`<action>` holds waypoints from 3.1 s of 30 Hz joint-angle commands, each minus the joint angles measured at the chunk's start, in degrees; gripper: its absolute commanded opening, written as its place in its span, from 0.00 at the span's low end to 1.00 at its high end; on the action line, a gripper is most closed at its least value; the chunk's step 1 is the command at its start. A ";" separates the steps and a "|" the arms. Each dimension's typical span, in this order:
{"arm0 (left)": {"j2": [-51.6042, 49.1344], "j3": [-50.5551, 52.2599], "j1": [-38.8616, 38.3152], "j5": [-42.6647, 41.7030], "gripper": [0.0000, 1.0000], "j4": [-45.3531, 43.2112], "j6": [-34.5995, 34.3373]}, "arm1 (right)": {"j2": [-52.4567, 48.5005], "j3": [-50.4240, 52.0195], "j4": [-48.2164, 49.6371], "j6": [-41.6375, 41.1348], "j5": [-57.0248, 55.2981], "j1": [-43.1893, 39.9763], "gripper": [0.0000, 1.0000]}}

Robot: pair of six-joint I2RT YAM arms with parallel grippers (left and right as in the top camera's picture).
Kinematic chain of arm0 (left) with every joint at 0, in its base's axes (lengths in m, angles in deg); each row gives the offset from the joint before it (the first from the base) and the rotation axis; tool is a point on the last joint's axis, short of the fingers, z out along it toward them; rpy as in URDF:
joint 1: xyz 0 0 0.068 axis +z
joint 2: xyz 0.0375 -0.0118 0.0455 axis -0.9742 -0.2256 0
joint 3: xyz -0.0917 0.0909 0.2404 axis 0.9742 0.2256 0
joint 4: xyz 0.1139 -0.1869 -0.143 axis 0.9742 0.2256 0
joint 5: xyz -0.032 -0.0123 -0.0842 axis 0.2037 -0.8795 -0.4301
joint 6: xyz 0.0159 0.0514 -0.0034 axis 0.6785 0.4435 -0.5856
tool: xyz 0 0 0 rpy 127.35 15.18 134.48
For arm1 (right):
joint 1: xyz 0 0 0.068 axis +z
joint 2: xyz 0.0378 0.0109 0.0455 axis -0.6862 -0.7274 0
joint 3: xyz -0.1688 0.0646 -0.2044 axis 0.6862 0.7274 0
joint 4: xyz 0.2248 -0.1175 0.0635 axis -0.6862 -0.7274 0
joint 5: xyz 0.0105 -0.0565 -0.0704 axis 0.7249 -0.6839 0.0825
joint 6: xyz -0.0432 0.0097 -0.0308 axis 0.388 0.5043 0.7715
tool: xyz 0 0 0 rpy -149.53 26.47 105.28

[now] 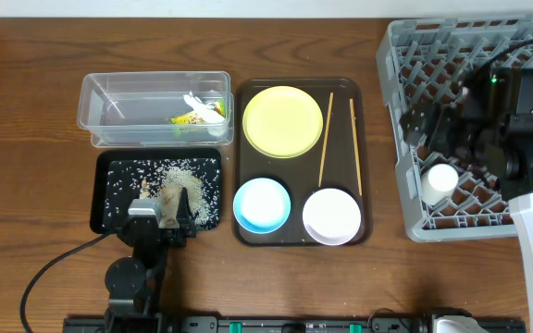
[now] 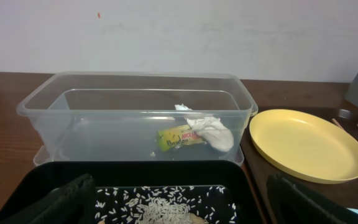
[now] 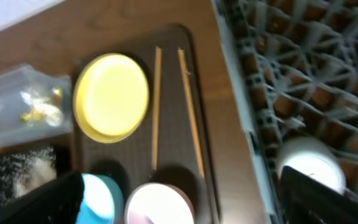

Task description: Sort waste into correct bins and load items into the dishwasher rack

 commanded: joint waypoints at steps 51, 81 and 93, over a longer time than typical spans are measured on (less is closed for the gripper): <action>0.39 1.62 0.24 -0.52 0.90 0.70 0.33 | -2.03 2.75 1.51 -13.20 -66.34 16.81 0.01; 0.39 1.62 0.24 -0.52 0.90 0.70 0.33 | -35.19 2.80 20.72 7.96 -78.38 5.97 0.01; 0.39 1.62 0.24 -0.52 0.90 0.70 0.33 | -28.89 2.71 12.85 4.92 -57.88 14.64 0.99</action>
